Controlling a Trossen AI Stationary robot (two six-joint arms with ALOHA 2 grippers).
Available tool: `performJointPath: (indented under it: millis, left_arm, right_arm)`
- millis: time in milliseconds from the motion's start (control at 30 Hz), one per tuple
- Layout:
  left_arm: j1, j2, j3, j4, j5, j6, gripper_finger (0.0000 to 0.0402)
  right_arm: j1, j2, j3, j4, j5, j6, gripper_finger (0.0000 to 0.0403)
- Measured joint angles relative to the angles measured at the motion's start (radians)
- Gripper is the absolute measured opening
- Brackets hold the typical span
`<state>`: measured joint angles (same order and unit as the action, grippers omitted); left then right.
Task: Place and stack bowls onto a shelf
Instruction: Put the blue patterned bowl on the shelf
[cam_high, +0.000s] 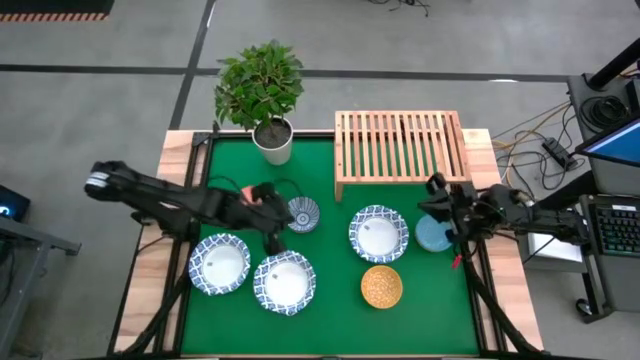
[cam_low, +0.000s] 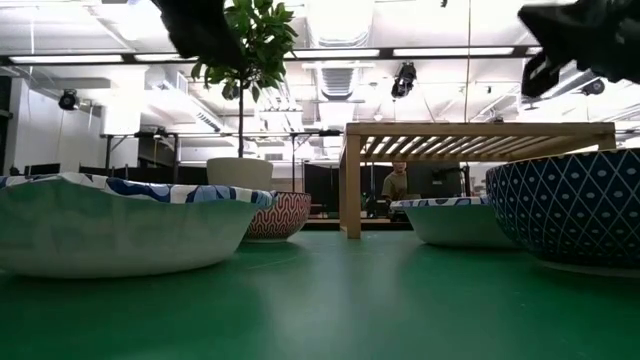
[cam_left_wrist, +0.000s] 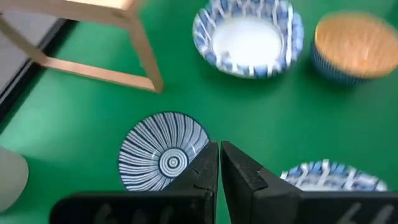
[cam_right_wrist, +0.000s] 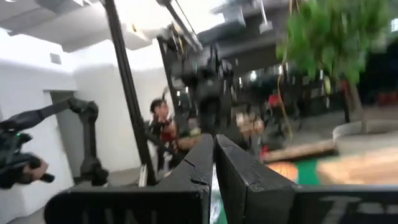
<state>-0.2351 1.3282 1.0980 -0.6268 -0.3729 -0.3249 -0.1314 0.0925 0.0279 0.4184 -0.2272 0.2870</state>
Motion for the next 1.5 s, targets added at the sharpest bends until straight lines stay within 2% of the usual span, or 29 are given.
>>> performJointPath:
  millis: [167, 400, 500, 633, 900, 1000, 1333, 1500]
  left_arm:
    - [-0.029, 0.147, 0.048, -0.021, 0.006, 0.082, 0.0]
    - [-0.029, 0.286, 0.103, -0.036, 0.025, 0.124, 0.0002]
    - [-0.028, 0.329, 0.13, -0.038, 0.024, 0.133, 0.0014]
    - [-0.019, 0.376, 0.16, -0.047, 0.025, 0.126, 0.0046]
    - [0.01, 0.457, 0.185, -0.085, 0.019, 0.096, 0.0134]
    - [0.027, 0.485, 0.184, -0.088, 0.019, 0.1, 0.0154]
    - [0.086, 0.529, 0.184, -0.095, 0.013, 0.103, 0.0164]
    - [0.087, 0.546, 0.184, -0.084, 0.014, 0.107, 0.0149]
  right_arm:
    - [0.0, 0.0, 0.11, -0.025, 0.005, -0.156, 0.0009]
    - [0.0, 0.0, 0.31, -0.358, -0.002, -0.175, 0.0009]
    - [0.001, 0.001, 0.305, -0.467, -0.059, -0.181, 0.0009]
    - [0.0, 0.0, 0.298, -0.457, -0.061, -0.177, 0.0009]
    - [0.0, 0.0, 0.296, -0.468, -0.062, -0.193, 0.0009]
    - [0.0, 0.0, 0.296, -0.473, -0.062, -0.178, 0.0009]
    - [0.0, 0.0, 0.296, -0.525, -0.062, -0.146, 0.0009]
    - [0.0, 0.0, 0.295, -0.564, -0.062, -0.146, 0.0009]
